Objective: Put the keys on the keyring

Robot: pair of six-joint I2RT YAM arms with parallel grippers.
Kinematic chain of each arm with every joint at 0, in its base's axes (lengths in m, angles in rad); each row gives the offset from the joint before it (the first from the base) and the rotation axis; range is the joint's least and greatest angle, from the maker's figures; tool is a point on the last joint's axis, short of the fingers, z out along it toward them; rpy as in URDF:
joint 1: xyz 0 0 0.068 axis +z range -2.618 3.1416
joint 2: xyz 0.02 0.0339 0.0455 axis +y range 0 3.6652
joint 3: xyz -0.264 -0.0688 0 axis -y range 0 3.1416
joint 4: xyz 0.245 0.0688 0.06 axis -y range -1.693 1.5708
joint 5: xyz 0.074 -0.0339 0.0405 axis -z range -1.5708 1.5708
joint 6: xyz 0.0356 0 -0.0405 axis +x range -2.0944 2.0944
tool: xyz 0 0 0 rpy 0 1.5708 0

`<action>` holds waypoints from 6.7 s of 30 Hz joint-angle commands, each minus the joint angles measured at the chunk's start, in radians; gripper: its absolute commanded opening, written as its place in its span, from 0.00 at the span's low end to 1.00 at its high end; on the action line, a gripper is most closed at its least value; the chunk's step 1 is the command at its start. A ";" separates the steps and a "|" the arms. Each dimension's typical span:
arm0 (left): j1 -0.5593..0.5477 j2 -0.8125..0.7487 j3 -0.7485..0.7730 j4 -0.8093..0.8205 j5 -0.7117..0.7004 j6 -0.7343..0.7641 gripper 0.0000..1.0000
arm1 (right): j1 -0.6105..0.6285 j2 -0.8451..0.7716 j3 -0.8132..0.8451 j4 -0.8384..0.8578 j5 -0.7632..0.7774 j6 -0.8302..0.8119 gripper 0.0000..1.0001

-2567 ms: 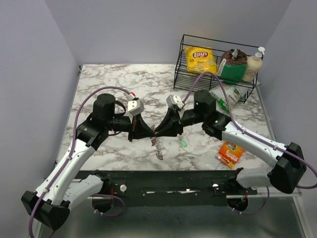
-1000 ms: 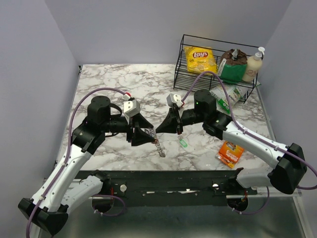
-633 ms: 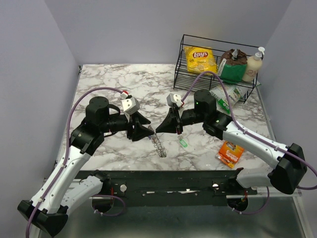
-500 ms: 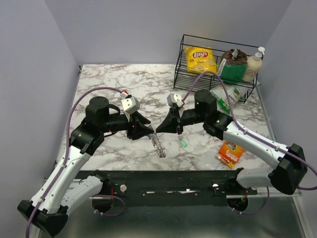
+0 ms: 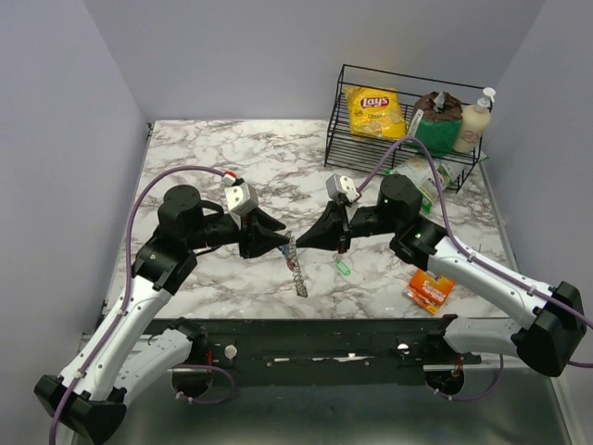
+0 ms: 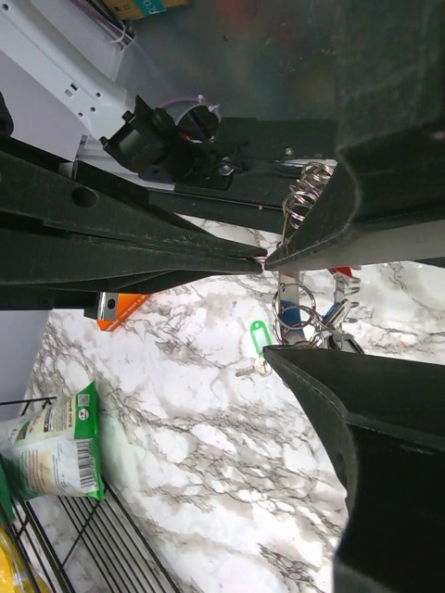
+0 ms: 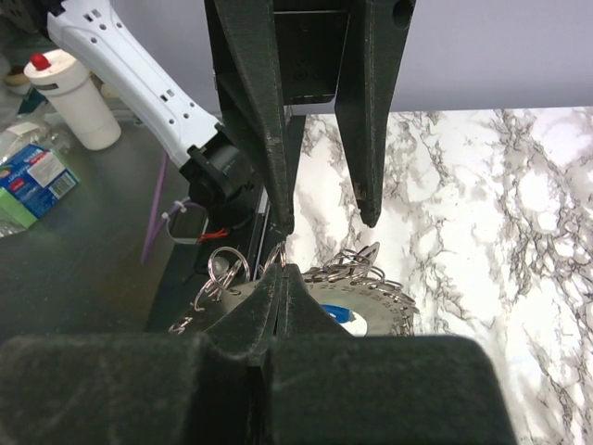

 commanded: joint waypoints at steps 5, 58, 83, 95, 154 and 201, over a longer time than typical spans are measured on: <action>-0.005 0.011 -0.004 0.085 0.071 -0.011 0.40 | -0.006 -0.037 -0.014 0.099 0.008 0.048 0.01; -0.004 -0.025 -0.013 0.062 0.096 0.012 0.46 | -0.006 -0.025 0.024 0.078 0.011 0.045 0.01; -0.007 0.014 -0.026 0.059 0.127 0.006 0.40 | -0.006 -0.026 0.024 0.087 0.014 0.053 0.01; -0.016 0.030 -0.038 0.058 0.098 0.000 0.30 | -0.006 -0.019 0.029 0.095 0.011 0.062 0.01; -0.061 -0.364 -0.273 0.050 -0.126 0.560 0.00 | -0.008 -0.092 -0.080 0.127 0.201 0.050 0.96; -0.062 -0.108 -0.012 -0.122 -0.036 0.462 0.00 | 0.063 0.150 0.175 -0.157 0.052 -0.130 0.15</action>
